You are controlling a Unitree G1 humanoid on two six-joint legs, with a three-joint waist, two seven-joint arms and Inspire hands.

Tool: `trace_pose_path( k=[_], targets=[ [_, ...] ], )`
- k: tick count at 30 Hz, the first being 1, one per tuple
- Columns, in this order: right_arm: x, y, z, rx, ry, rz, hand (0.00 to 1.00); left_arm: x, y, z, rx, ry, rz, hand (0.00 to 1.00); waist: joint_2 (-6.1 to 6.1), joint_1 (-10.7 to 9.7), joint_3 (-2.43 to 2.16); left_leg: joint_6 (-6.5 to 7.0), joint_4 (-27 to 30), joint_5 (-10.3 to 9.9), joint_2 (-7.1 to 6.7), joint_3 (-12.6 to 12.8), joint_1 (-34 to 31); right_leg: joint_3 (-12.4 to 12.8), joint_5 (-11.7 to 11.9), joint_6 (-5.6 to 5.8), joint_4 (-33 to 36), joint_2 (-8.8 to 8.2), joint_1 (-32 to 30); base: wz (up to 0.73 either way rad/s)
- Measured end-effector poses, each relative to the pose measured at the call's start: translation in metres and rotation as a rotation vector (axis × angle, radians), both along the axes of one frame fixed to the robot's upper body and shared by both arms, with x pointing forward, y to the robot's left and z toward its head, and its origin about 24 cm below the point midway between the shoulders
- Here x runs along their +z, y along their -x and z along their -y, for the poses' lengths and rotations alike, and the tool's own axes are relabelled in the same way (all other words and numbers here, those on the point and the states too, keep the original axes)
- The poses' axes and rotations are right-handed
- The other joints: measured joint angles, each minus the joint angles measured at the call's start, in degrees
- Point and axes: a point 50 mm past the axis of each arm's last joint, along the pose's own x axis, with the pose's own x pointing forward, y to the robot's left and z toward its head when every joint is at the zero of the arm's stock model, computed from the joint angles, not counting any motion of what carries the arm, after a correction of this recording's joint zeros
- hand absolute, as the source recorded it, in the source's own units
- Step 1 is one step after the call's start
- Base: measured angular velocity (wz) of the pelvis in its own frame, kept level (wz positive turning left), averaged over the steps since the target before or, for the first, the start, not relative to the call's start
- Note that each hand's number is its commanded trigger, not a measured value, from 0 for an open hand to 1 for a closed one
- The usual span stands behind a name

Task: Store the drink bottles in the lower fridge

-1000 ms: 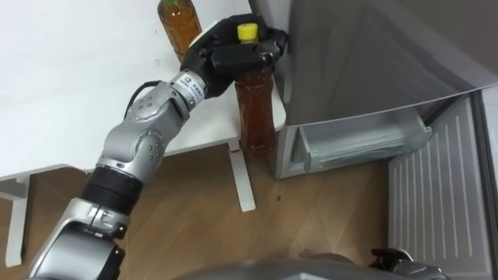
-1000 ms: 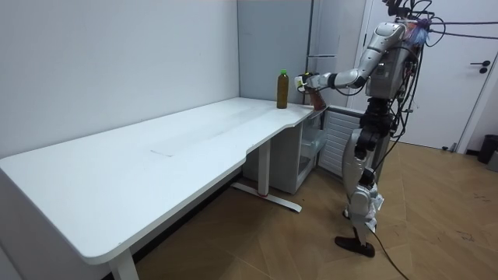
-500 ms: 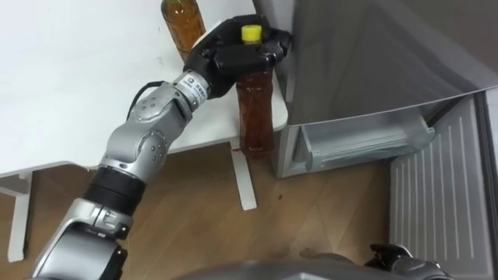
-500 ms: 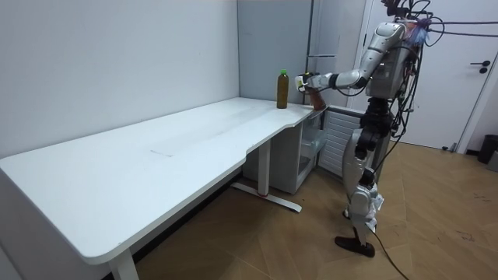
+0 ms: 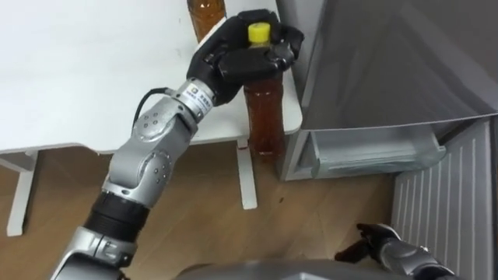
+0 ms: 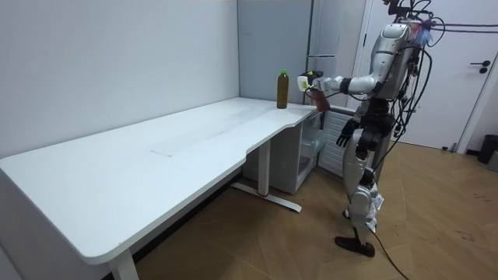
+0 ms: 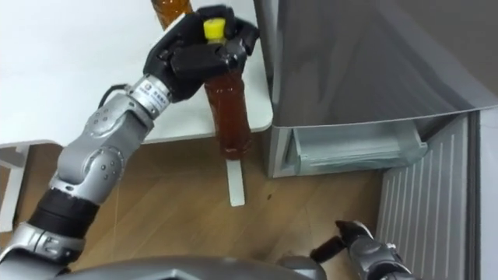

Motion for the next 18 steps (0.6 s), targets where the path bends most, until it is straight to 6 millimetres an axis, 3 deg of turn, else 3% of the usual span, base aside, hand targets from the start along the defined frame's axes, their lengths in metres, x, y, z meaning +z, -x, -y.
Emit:
trace_pose_path(
  k=[7,10,14,18],
  targets=[
    [0.025,-0.044,-0.048,0.187,-0.257,0.19,0.0,-0.014,0.011,-0.012,0.045,-0.009,-0.048,1.0,-0.03,2.13,-0.15,0.0,1.02,0.0,-0.05,-1.75,-0.41,-1.87,0.01,-0.01,0.01,-0.14,0.85,0.13],
    [0.039,-0.052,-0.06,0.24,-0.342,0.246,0.0,-0.017,0.014,-0.016,0.056,-0.013,-0.059,1.0,-0.02,3.04,-0.15,0.0,1.35,-0.01,-0.1,-2.38,-0.75,-2.23,0.0,-0.02,-0.01,-0.17,0.95,0.1],
    [0.058,-0.062,-0.073,0.302,-0.444,0.332,0.0,-0.008,0.013,-0.022,0.082,-0.021,-0.012,1.0,-0.04,2.79,-0.15,0.0,1.83,-0.02,-0.13,-3.05,-1.41,-2.94,0.0,-0.02,-0.04,-0.21,0.93,0.09],
    [0.064,-0.066,-0.078,0.334,-0.481,0.348,0.0,-0.002,0.012,-0.024,0.085,-0.002,0.015,1.0,-0.08,2.86,-0.12,0.0,1.92,-0.01,-0.15,-3.14,-1.32,-3.0,0.0,-0.02,0.05,-0.25,1.07,0.02]
  ],
)
